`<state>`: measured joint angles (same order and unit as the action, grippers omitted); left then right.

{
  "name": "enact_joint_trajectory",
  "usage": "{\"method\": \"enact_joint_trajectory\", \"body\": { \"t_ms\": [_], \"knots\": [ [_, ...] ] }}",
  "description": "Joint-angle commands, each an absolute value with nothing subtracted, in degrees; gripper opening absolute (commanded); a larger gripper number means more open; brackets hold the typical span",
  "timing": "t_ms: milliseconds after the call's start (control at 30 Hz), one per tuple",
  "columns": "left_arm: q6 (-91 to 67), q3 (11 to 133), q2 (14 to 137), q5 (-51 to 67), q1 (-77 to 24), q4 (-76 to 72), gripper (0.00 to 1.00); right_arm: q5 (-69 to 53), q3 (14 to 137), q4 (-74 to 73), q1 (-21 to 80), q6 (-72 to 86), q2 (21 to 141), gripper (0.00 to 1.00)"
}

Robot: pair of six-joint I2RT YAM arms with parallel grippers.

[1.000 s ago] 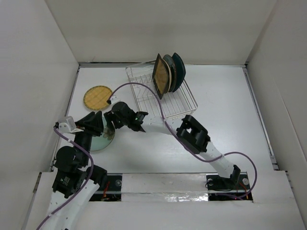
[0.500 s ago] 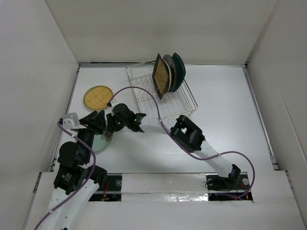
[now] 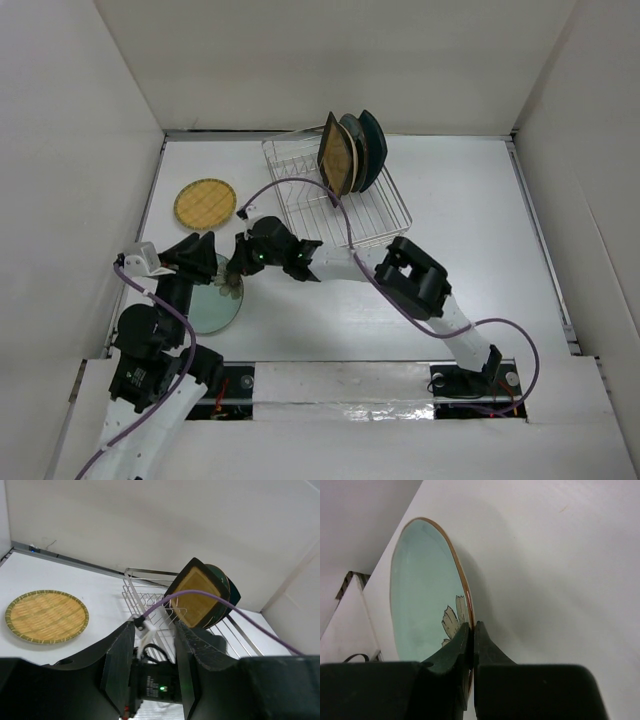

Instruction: Load the plates into the dish rack

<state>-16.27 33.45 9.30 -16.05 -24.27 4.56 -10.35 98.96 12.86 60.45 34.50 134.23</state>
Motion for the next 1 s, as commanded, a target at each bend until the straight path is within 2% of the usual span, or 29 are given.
{"method": "enact_joint_trajectory", "body": {
  "t_ms": [0, 367, 500, 533, 667, 967],
  "knots": [
    [-15.29, 33.75, 7.65, -15.82, -23.99, 2.37, 0.35, -6.77, 95.20, 22.66, 59.42, 31.38, 121.66, 0.00],
    [-15.64, 33.75, 6.51, -13.01, -23.99, 1.93, 0.35, 3.59, 94.03, 19.61, 43.25, 27.70, 107.41, 0.00],
    [-15.65, 33.75, 6.24, -12.31, -23.99, 1.93, 0.35, 16.84, 99.21, 11.97, 40.17, 19.18, 106.00, 0.00],
    [-15.64, 33.75, 6.24, -12.13, -23.99, 1.85, 0.35, 23.49, 100.71, 10.56, 39.47, 17.16, 106.26, 0.00],
    [-15.56, 33.84, 6.50, -11.43, -23.99, 1.85, 0.35, 33.20, 108.09, 6.07, 37.36, 7.93, 108.45, 0.00],
    [-15.47, 33.84, 7.21, -10.81, -23.99, 1.76, 0.36, 42.71, 124.08, 0.18, 38.58, -4.38, 119.17, 0.00]
  ]
}}
